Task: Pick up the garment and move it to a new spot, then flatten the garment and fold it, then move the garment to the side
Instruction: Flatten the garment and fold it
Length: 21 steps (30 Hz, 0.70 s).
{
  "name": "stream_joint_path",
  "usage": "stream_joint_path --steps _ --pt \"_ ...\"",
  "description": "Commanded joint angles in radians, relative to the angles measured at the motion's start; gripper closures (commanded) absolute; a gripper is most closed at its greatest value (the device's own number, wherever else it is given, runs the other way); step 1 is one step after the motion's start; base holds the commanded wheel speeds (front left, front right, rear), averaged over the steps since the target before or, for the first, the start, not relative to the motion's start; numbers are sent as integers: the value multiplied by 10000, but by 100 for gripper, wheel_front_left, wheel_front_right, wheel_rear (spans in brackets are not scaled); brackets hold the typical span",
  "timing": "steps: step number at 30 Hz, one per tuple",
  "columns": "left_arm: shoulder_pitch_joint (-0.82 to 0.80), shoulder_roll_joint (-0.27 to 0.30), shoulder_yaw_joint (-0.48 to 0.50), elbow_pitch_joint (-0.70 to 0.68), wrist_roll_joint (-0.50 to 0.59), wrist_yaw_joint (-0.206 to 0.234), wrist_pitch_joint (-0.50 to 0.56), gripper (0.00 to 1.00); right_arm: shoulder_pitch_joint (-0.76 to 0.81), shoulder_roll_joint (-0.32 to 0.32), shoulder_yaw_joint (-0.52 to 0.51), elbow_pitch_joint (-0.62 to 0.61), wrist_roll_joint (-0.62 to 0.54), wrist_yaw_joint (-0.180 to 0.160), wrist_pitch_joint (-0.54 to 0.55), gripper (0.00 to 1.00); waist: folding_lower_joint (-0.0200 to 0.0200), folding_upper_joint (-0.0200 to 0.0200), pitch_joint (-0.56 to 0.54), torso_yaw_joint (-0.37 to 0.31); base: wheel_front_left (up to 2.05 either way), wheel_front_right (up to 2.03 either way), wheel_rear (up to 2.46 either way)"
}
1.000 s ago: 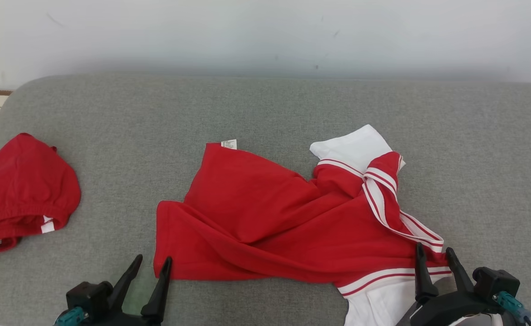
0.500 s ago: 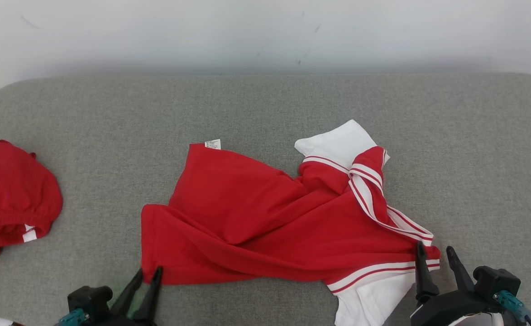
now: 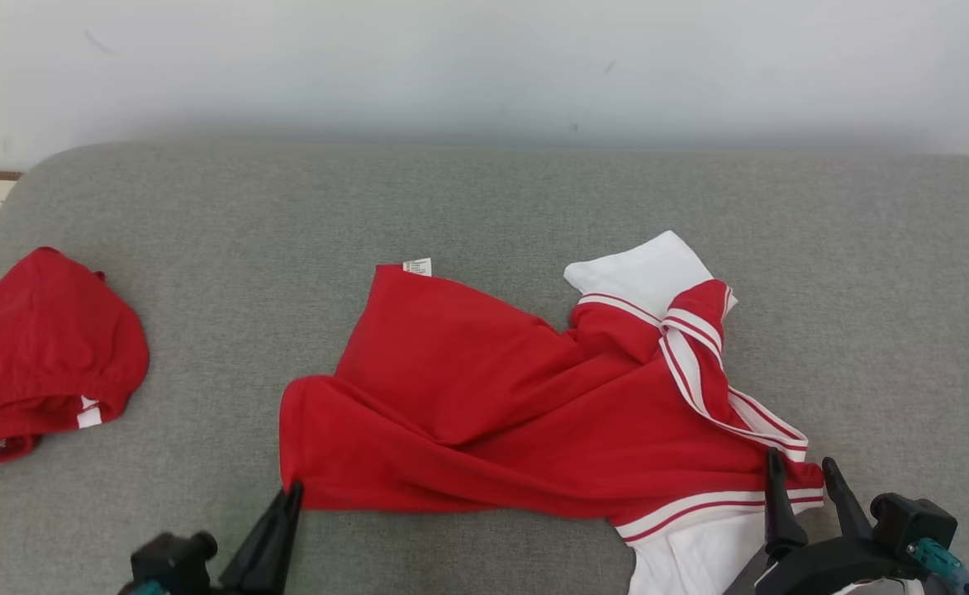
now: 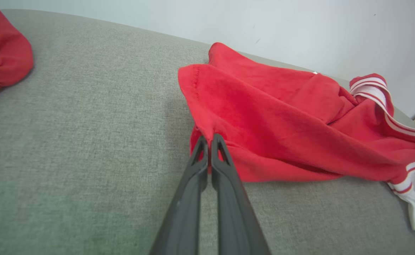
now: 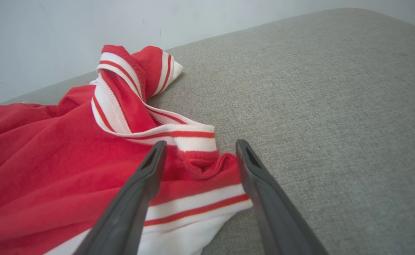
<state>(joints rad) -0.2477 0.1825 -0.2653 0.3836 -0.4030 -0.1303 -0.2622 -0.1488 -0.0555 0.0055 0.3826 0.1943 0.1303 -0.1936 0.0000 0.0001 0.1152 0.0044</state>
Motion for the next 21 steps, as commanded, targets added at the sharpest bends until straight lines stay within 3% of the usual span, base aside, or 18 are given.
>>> stream_joint_path --steps 1,5,19,21 --pt "231 54 -11 -24 -72 12 -39 100 173 2 -33 22 35 9 -33 0 0 -1 -42 75 0 0 0" --pt "706 185 -295 -258 -171 12 -39 100 198 19 17 70 89 9 -30 0 0 -1 -87 151 0 0 0" --pt "1159 110 407 226 -192 12 -40 100 360 -44 -50 -79 -5 9 143 0 0 -1 -318 179 0 0 0" --pt "1198 110 335 328 -183 12 -40 80 376 -34 -6 -81 -10 9 142 0 0 -1 -353 170 0 0 0"
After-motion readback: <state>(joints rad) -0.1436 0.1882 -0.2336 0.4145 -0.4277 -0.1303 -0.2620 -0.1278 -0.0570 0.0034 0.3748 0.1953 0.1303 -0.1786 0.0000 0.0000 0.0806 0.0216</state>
